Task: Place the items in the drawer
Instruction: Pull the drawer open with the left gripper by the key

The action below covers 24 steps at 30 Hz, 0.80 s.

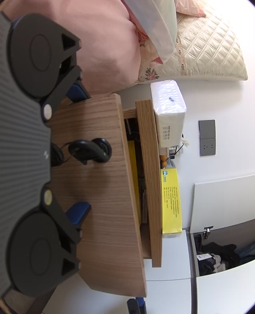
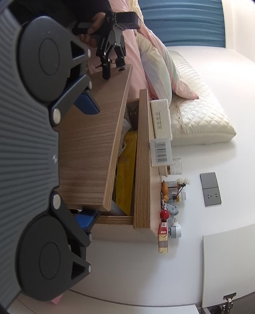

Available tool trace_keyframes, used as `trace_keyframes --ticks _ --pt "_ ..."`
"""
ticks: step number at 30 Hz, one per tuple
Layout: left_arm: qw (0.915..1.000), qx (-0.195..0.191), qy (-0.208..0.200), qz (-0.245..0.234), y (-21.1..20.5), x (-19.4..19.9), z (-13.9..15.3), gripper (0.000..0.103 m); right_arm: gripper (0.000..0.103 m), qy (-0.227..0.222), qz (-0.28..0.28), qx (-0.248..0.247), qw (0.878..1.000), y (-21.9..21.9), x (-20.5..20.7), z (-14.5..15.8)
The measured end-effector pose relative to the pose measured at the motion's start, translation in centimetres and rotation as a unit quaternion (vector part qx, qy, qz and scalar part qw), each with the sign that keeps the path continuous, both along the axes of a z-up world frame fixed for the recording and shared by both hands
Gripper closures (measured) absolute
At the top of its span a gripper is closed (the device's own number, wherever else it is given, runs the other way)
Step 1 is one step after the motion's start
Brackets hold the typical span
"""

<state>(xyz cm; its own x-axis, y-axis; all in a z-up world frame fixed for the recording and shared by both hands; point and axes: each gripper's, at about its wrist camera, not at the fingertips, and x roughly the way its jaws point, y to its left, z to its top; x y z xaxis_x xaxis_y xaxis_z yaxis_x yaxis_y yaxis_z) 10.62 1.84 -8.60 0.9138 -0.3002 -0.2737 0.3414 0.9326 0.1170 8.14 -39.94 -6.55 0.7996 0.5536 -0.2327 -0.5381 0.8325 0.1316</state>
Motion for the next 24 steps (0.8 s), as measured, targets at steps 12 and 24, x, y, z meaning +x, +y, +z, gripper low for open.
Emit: trace_keyframes --ticks 12,24 --pt "1.0 0.0 -0.004 -0.003 0.2 -1.4 -0.1 0.0 0.0 0.003 0.034 0.004 0.999 -0.8 -1.0 0.1" --pt "0.9999 -0.008 -0.009 0.007 0.2 -1.8 0.5 0.0 0.002 0.001 0.011 -0.028 1.0 0.2 -1.2 0.4"
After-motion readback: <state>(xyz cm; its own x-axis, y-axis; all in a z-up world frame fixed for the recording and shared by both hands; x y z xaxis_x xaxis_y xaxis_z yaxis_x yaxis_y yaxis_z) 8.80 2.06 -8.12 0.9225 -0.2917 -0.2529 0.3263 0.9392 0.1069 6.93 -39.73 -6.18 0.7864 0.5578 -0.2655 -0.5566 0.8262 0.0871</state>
